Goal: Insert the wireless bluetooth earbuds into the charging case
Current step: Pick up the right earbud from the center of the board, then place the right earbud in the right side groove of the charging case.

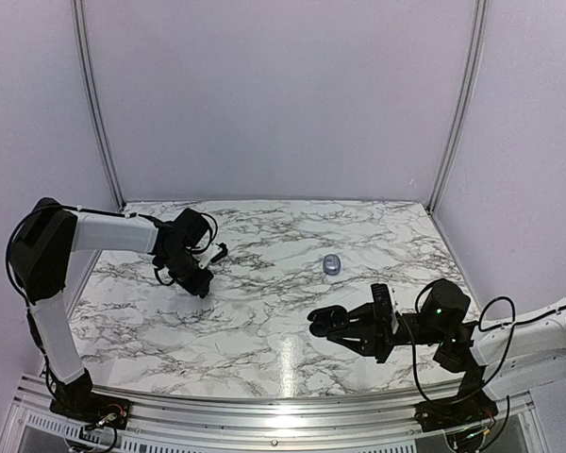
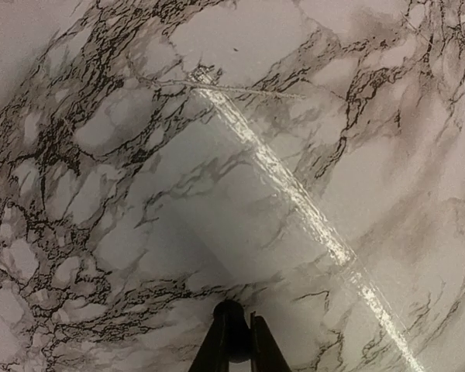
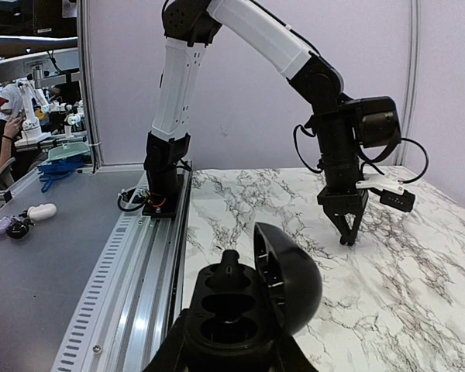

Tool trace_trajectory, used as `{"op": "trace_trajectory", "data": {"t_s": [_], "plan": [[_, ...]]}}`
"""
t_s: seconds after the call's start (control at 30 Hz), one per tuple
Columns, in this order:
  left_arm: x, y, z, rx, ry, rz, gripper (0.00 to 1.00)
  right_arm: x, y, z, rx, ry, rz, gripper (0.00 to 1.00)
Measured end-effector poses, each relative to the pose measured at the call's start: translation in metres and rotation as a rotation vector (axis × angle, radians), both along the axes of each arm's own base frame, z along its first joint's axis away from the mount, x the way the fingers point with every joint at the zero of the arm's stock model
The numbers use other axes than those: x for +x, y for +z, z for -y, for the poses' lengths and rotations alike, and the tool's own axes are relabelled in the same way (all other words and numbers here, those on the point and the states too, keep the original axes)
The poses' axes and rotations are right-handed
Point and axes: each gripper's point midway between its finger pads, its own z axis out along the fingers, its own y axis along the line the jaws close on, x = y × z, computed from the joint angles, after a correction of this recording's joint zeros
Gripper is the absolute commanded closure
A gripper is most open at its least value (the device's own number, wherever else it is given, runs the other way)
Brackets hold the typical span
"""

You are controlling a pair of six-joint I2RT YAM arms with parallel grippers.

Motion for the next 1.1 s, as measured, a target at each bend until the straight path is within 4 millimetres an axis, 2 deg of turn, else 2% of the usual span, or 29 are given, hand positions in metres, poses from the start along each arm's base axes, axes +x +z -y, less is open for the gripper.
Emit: {"op": "trace_trajectory", "data": {"t_s": [0.13,0.33,0.43,0.53,0.6,0.73,0.83,0.93,1.1], "plan": [[0.001,0.002,-0.004,0.016,0.008,0.010,0.99,0.000,0.000,0.000,0.000,0.000,0.000,1.00],[0.000,0.018,-0.005,0.000,0.009,0.041,1.00,0.000,-0.003,-0.001,-0.008,0.001,-0.006,1.00],[-0.005,0.038,-0.002,-0.052,-0.007,0.071,1.00,0.000,-0.005,-0.002,-0.018,0.005,-0.014,1.00],[-0.016,0.075,0.012,-0.171,-0.062,0.146,1.00,0.001,-0.007,-0.005,-0.033,0.015,-0.020,1.00],[-0.029,0.105,0.026,-0.263,-0.119,0.211,1.00,0.001,-0.006,-0.007,-0.037,0.026,-0.019,1.00],[-0.065,0.181,0.066,-0.454,-0.284,0.357,1.00,0.001,-0.003,-0.013,-0.043,0.056,-0.019,1.00],[-0.090,0.215,0.089,-0.537,-0.381,0.411,1.00,-0.001,-0.003,-0.016,-0.051,0.084,-0.020,1.00],[-0.116,0.236,0.110,-0.603,-0.471,0.425,1.00,-0.003,-0.004,-0.020,-0.065,0.110,-0.020,1.00],[-0.161,0.250,0.143,-0.669,-0.609,0.423,1.00,0.002,-0.006,-0.028,-0.091,0.129,-0.031,1.00]]}}
